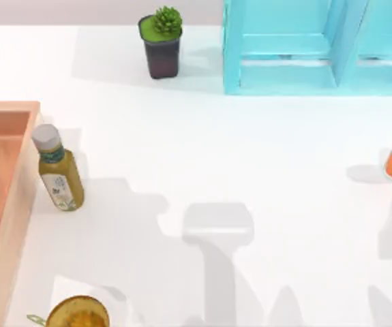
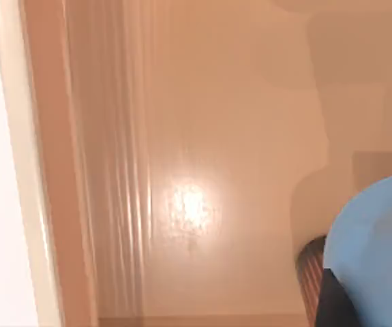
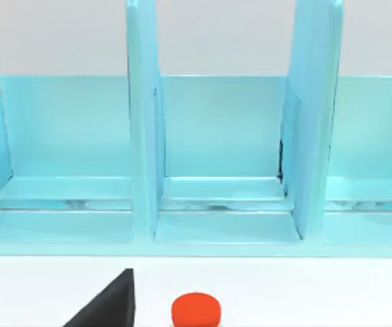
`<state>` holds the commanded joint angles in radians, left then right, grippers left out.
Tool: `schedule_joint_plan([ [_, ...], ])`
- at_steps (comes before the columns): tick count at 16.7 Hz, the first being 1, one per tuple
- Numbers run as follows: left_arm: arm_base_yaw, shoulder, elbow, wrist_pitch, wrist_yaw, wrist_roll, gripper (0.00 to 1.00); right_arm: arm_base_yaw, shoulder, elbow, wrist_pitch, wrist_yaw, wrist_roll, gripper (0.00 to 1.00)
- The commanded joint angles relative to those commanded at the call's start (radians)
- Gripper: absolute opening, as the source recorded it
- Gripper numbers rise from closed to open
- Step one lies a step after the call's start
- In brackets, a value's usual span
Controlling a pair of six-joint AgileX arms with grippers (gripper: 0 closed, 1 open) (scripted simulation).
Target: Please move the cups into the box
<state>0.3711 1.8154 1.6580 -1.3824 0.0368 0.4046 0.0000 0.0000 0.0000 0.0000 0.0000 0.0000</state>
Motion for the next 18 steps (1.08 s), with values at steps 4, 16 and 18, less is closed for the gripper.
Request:
schedule_joint_plan([
  [4, 0.017, 0.003, -0.010, 0.003, -0.001, 0.003, 0.00, 0.000, 0.000, 0.000, 0.000, 0.000, 0.000, 1.00],
  [16, -0.003, 0.004, -0.232, 0.229, -0.001, -0.018, 0.00, 0.000, 0.000, 0.000, 0.000, 0.000, 0.000, 1.00],
  [18, -0.007, 0.007, -0.259, 0.257, -0.001, -0.021, 0.00, 0.000, 0.000, 0.000, 0.000, 0.000, 0.000, 1.00],
])
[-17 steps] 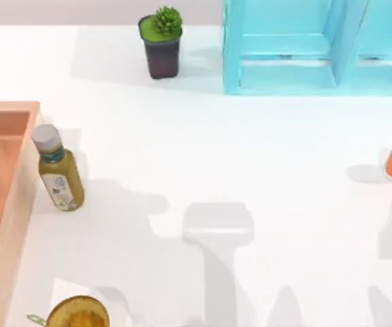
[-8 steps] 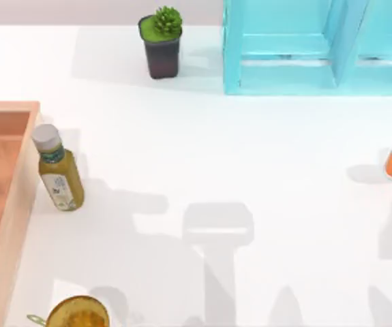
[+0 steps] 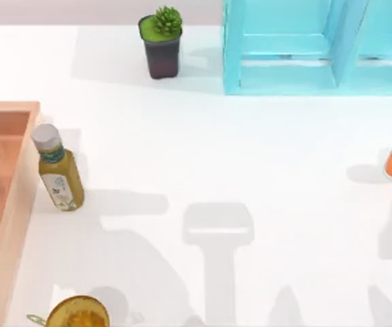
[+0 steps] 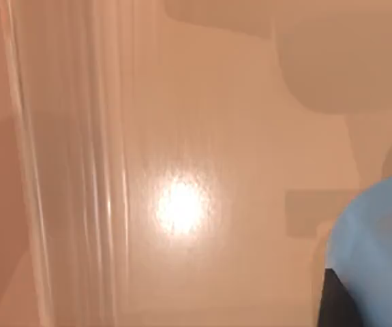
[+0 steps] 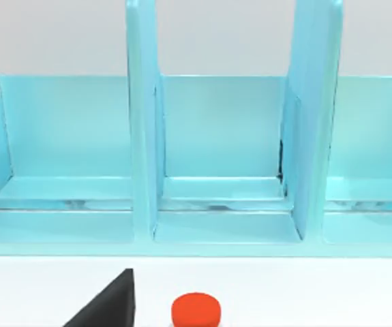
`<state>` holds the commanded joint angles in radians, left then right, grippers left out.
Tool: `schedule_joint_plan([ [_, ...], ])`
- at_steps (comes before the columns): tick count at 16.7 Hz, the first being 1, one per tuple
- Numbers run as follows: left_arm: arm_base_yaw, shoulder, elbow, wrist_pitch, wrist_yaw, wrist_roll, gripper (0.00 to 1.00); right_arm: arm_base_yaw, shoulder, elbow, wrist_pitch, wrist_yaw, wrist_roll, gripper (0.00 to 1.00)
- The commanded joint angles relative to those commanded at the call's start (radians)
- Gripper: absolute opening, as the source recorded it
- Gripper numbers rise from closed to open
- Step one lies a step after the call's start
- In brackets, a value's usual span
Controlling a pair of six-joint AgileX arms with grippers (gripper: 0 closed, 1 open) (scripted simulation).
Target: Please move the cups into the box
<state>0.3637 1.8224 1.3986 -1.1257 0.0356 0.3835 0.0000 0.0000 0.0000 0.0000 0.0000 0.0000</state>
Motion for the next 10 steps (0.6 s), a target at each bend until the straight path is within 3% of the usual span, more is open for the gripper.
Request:
schedule_joint_plan([
  [3, 0.000, 0.000, -0.001, 0.001, 0.000, 0.000, 0.00, 0.000, 0.000, 0.000, 0.000, 0.000, 0.000, 1.00],
  [10, 0.000, 0.000, -0.001, 0.001, 0.000, 0.000, 0.53, 0.000, 0.000, 0.000, 0.000, 0.000, 0.000, 1.00],
])
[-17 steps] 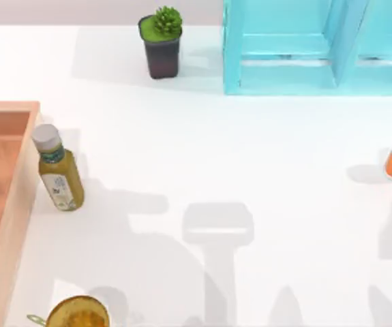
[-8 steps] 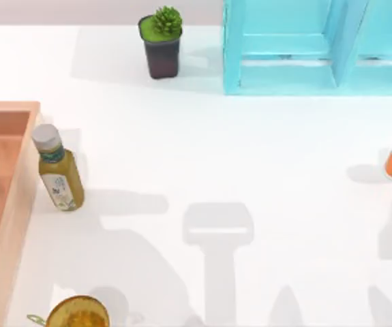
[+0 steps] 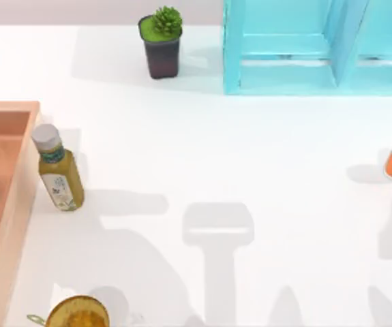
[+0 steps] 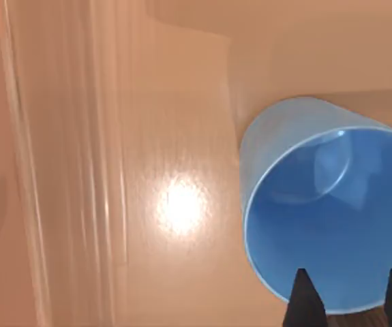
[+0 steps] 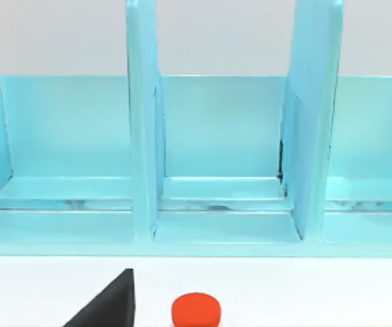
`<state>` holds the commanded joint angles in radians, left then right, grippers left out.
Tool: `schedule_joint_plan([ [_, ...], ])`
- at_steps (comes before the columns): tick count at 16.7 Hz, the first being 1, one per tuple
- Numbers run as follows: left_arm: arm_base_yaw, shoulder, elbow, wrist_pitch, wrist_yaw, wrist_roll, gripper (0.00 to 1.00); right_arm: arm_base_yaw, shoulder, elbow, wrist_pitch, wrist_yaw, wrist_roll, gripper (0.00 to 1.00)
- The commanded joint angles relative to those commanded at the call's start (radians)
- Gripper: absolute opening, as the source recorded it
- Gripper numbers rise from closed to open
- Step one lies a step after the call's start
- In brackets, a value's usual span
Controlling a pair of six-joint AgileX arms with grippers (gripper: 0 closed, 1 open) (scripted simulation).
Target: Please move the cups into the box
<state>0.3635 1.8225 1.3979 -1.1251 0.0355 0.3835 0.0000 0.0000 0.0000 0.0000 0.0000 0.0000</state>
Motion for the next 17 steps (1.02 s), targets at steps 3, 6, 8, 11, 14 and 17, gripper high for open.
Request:
schedule_joint_plan([
  [3, 0.000, 0.000, 0.000, 0.000, 0.000, 0.000, 0.75, 0.000, 0.000, 0.000, 0.000, 0.000, 0.000, 1.00],
  [6, 0.000, 0.000, 0.000, 0.000, 0.000, 0.000, 0.98, 0.000, 0.000, 0.000, 0.000, 0.000, 0.000, 1.00],
  [8, 0.000, 0.000, 0.000, 0.000, 0.000, 0.000, 1.00, 0.000, 0.000, 0.000, 0.000, 0.000, 0.000, 1.00],
  [11, 0.000, 0.000, 0.000, 0.000, 0.000, 0.000, 1.00, 0.000, 0.000, 0.000, 0.000, 0.000, 0.000, 1.00],
  [14, 0.000, 0.000, 0.000, 0.000, 0.000, 0.000, 1.00, 0.000, 0.000, 0.000, 0.000, 0.000, 0.000, 1.00],
  [17, 0.003, -0.005, 0.016, -0.013, 0.000, -0.002, 1.00, 0.000, 0.000, 0.000, 0.000, 0.000, 0.000, 1.00],
])
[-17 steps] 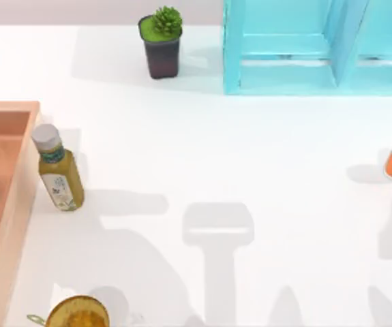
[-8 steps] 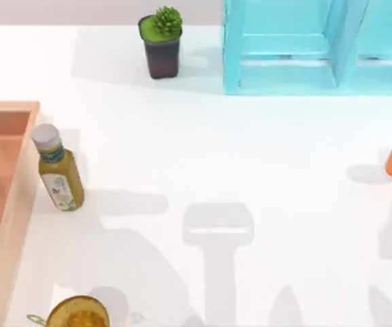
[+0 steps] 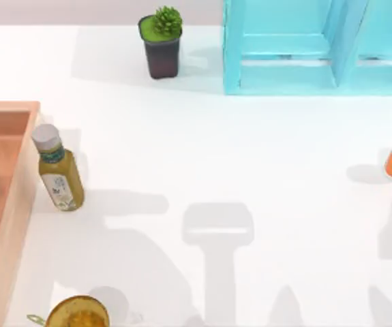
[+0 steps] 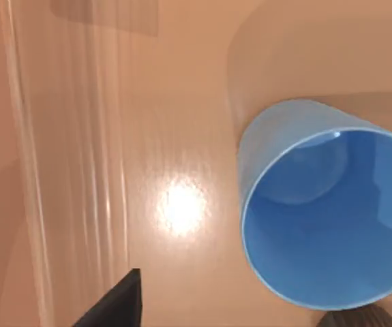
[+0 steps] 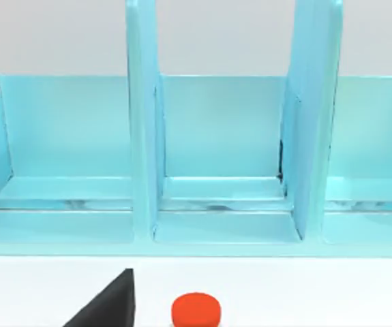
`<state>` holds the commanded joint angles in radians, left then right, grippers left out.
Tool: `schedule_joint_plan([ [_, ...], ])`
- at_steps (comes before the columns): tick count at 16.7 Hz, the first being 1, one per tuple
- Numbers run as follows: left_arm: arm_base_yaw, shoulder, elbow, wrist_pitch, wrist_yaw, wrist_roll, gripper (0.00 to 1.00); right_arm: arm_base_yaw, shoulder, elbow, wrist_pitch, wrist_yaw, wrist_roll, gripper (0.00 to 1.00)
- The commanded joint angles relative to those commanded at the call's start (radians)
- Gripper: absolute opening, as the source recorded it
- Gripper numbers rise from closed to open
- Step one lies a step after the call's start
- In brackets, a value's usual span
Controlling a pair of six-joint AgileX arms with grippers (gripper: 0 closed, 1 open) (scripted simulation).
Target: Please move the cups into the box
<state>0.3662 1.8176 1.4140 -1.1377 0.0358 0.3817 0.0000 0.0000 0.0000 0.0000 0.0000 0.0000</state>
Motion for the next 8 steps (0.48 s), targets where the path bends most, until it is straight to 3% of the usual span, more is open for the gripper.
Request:
schedule_joint_plan([
  [8, -0.005, 0.005, 0.299, -0.289, -0.002, -0.001, 1.00, 0.000, 0.000, 0.000, 0.000, 0.000, 0.000, 1.00],
])
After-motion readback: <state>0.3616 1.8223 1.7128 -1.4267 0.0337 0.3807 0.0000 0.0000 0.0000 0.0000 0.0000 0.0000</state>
